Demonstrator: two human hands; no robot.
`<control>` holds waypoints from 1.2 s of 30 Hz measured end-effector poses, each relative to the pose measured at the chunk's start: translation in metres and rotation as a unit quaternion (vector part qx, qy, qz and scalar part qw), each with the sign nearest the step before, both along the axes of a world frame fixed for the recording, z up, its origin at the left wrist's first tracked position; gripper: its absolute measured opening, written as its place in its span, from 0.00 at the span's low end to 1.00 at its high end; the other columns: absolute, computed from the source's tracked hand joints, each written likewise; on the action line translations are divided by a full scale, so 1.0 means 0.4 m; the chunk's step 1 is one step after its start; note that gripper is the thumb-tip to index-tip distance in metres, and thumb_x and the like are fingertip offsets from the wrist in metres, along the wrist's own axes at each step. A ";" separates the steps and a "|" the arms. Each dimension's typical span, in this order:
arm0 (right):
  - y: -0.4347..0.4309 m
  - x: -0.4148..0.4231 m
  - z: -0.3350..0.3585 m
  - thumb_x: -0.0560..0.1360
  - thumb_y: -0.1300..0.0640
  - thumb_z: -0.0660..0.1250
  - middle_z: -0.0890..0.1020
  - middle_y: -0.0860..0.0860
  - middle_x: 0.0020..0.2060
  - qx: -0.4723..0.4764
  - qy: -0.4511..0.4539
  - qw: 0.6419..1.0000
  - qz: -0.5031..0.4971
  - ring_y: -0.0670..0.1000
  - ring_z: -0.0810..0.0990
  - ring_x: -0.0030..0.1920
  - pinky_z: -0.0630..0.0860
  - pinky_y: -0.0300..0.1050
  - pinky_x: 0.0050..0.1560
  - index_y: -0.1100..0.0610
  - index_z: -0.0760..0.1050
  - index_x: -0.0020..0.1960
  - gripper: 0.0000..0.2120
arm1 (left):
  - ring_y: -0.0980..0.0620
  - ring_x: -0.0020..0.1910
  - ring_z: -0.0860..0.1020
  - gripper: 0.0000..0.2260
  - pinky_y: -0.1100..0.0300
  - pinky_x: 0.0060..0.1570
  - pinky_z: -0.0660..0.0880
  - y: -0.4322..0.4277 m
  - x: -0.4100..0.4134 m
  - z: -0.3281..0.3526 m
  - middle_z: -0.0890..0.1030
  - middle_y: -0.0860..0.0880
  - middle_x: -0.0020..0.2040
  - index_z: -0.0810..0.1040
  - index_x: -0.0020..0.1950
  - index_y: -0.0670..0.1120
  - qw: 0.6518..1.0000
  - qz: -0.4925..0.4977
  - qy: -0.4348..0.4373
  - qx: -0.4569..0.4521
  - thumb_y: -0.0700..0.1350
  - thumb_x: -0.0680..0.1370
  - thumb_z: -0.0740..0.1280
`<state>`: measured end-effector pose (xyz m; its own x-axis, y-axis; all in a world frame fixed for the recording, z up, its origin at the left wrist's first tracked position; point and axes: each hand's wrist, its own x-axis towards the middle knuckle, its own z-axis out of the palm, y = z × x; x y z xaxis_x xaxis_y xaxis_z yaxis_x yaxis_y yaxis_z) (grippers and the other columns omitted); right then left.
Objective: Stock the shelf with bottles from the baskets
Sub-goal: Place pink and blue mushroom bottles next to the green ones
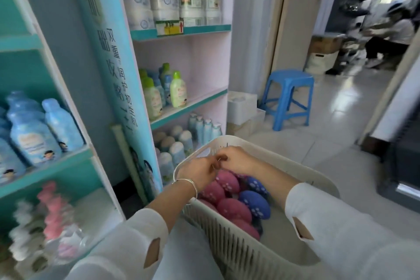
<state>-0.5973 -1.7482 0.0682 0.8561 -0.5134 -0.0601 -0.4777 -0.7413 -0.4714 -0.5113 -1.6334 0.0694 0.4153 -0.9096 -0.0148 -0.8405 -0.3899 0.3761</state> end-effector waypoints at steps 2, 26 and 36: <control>-0.018 0.002 -0.047 0.74 0.62 0.65 0.79 0.53 0.40 0.008 0.031 0.999 -0.009 0.50 0.75 0.44 0.70 0.41 0.45 0.49 0.75 0.35 0.12 | 0.45 0.57 0.77 0.11 0.58 0.58 0.72 -0.015 0.006 -0.032 0.80 0.48 0.58 0.77 0.57 0.56 1.000 0.001 -0.001 0.023 0.50 0.79 0.58; 0.029 0.102 -0.279 0.67 0.36 0.67 0.74 0.54 0.59 -0.212 0.052 0.975 -0.031 0.59 0.70 0.61 0.64 0.56 0.62 0.54 0.70 0.67 0.35 | 0.47 0.58 0.77 0.14 0.56 0.58 0.72 -0.072 0.109 -0.143 0.79 0.49 0.58 0.75 0.61 0.51 0.997 0.061 0.003 -0.049 0.43 0.78 0.58; -0.035 0.062 -0.144 0.67 0.54 0.74 0.80 0.53 0.54 0.127 -0.065 0.986 -0.087 0.52 0.79 0.53 0.74 0.43 0.53 0.55 0.72 0.62 0.25 | 0.43 0.59 0.76 0.22 0.50 0.60 0.73 -0.065 0.112 -0.139 0.76 0.46 0.63 0.66 0.69 0.51 0.984 0.096 0.127 -0.078 0.40 0.75 0.61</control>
